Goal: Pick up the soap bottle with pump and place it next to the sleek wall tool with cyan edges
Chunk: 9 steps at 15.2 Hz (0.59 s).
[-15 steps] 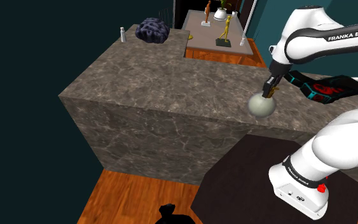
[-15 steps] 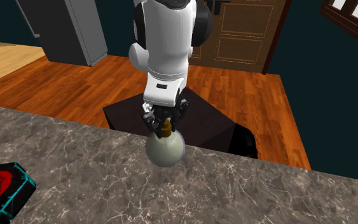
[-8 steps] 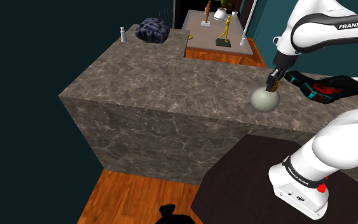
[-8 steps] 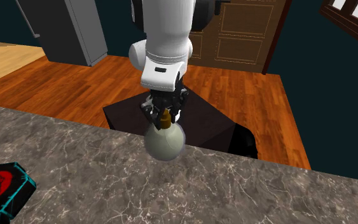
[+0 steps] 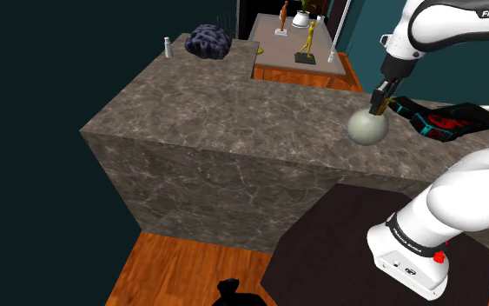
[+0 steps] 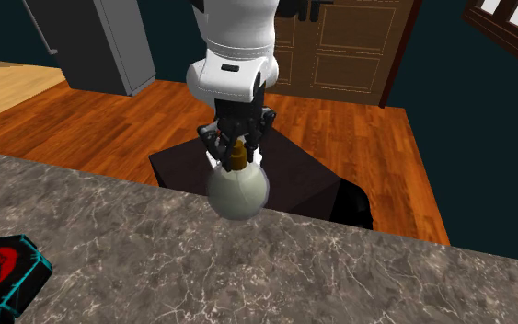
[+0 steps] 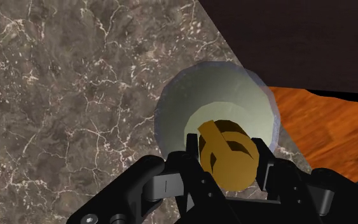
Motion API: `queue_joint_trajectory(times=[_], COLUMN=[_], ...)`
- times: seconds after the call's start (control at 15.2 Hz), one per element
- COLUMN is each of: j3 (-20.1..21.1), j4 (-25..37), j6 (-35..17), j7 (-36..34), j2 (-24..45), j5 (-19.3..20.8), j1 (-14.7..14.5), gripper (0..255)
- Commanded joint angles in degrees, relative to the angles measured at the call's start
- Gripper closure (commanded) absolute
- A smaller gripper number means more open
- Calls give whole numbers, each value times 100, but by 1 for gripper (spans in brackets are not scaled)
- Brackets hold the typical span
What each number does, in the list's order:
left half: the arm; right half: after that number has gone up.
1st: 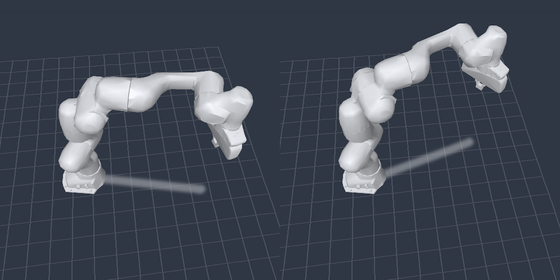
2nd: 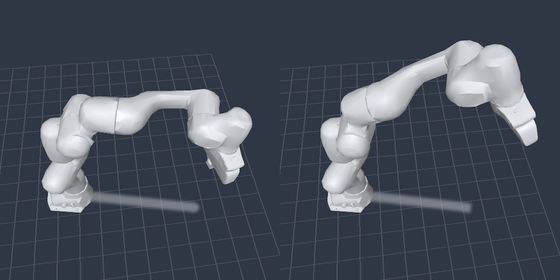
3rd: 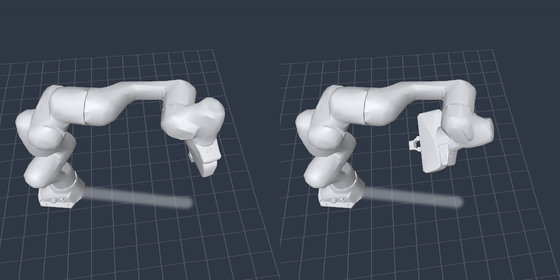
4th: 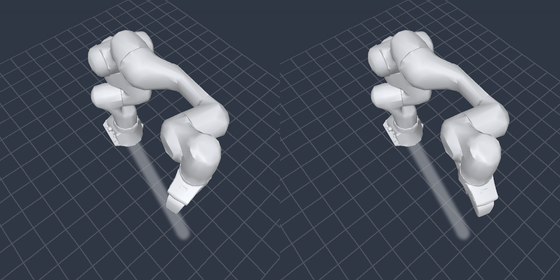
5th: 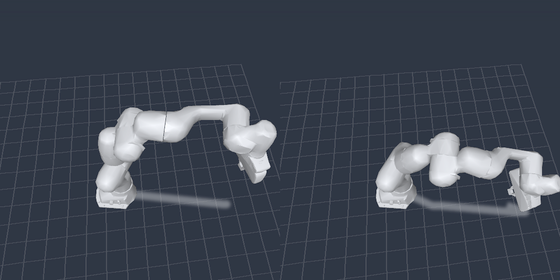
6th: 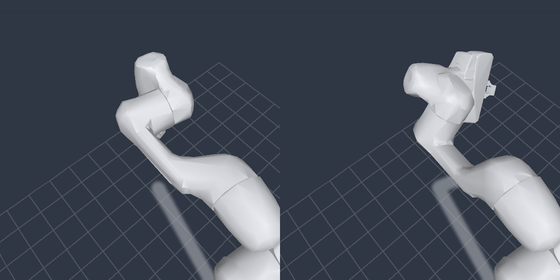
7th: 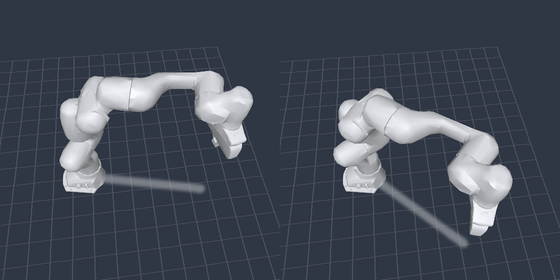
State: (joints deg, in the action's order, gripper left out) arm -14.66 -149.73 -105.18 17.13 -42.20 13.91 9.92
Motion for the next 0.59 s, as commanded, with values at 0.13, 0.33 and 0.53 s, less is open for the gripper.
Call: queue_joint_trajectory(times=[0.13, 0.33, 0.53], j3=[49, 86, 121], j4=[277, 497, 725], j6=[311, 544, 773], j7=[26, 44, 63], j2=[-36, -49, -49], j5=[-48, -83, -117], j1=[-17, -30, -43], gripper=[255, 255, 255])
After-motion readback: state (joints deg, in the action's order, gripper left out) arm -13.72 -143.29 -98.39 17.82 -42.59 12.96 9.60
